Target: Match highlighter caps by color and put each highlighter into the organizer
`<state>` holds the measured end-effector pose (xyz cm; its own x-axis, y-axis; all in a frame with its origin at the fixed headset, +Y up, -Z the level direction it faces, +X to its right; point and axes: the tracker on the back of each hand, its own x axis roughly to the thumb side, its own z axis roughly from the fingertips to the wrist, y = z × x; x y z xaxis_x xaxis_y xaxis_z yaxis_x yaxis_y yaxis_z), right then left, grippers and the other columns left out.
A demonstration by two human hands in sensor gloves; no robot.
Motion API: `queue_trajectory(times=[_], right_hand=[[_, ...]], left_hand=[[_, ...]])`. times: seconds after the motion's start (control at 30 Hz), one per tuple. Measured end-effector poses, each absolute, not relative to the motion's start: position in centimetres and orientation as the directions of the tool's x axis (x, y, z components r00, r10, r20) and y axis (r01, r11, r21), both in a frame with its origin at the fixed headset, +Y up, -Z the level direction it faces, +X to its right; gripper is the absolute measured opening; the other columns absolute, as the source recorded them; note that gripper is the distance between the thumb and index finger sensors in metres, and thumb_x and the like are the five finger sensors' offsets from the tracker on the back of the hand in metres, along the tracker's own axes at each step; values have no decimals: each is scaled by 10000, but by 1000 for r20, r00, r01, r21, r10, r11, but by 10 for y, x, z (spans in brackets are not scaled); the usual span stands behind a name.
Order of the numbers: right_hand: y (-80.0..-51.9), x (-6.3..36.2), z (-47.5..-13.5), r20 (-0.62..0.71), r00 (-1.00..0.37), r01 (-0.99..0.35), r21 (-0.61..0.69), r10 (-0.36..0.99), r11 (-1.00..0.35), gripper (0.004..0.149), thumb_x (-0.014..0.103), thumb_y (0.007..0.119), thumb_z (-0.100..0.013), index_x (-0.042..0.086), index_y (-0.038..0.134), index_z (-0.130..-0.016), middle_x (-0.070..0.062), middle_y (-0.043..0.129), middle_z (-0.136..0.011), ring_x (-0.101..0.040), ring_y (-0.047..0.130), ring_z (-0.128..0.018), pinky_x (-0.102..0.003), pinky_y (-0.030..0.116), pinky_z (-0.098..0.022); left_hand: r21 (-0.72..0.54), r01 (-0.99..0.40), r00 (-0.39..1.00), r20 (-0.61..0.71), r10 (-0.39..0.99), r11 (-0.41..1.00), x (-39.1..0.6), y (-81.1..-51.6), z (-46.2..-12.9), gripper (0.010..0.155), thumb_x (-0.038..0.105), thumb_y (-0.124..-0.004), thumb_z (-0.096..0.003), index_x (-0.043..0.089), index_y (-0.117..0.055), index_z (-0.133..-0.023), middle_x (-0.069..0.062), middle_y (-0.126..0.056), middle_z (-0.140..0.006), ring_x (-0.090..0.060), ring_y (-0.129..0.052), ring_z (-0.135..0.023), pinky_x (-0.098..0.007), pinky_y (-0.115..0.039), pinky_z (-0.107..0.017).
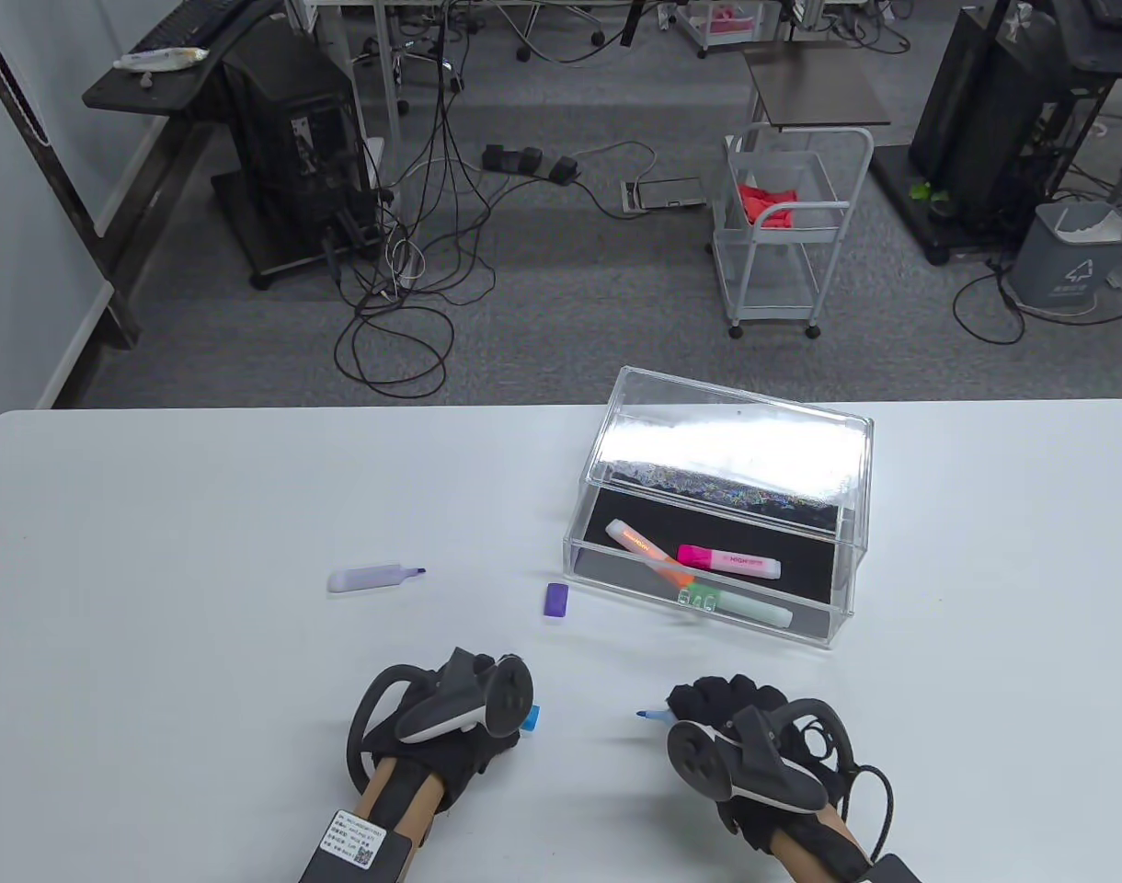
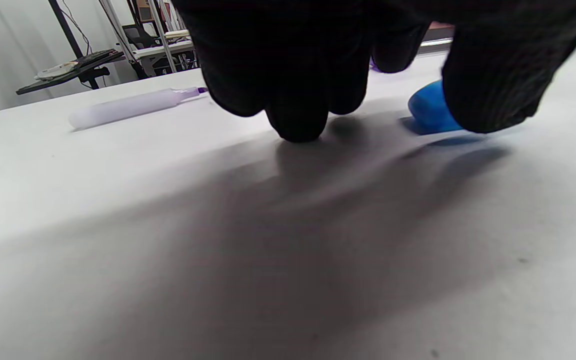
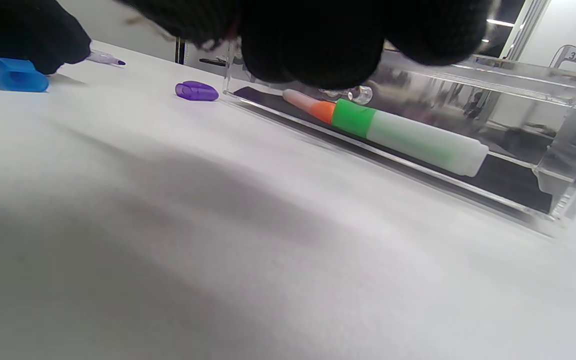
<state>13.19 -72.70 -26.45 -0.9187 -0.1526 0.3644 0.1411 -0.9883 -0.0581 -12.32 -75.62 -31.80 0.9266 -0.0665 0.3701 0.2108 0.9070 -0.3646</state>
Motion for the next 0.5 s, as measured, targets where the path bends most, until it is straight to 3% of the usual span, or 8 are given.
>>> queue_trajectory(times=[0.33,0.43,0.5], right_hand=[[-728,133,-266,364,-920,136,-42,-142,-990,507,300,762,-433,227,622,-915,-69,755,-922,-226,879,-652,-509,768,-509],[-728,133,-266,364,-920,132,-55,-143,-990,508,300,767,-431,225,631,-915,-73,762,-921,-224,886,-652,-508,772,-513],[-728,133,-266,361,-923,122,-62,-136,-991,505,300,768,-429,231,641,-913,-71,766,-921,-227,889,-660,-510,773,-519]], left_hand=[[-298,218,910,407,-82,929,-115,-762,-315,568,538,-781,-590,434,-604,-1120,47,-634,-1165,-248,-869,-986,-467,-744,-783],[-253,216,898,431,-91,943,-113,-763,-311,549,517,-787,-586,402,-643,-1103,62,-681,-1134,-233,-900,-959,-453,-773,-766],[-223,239,877,467,-111,945,-111,-766,-307,565,495,-760,-596,301,-640,-1113,31,-683,-1134,-246,-908,-944,-451,-787,-756]])
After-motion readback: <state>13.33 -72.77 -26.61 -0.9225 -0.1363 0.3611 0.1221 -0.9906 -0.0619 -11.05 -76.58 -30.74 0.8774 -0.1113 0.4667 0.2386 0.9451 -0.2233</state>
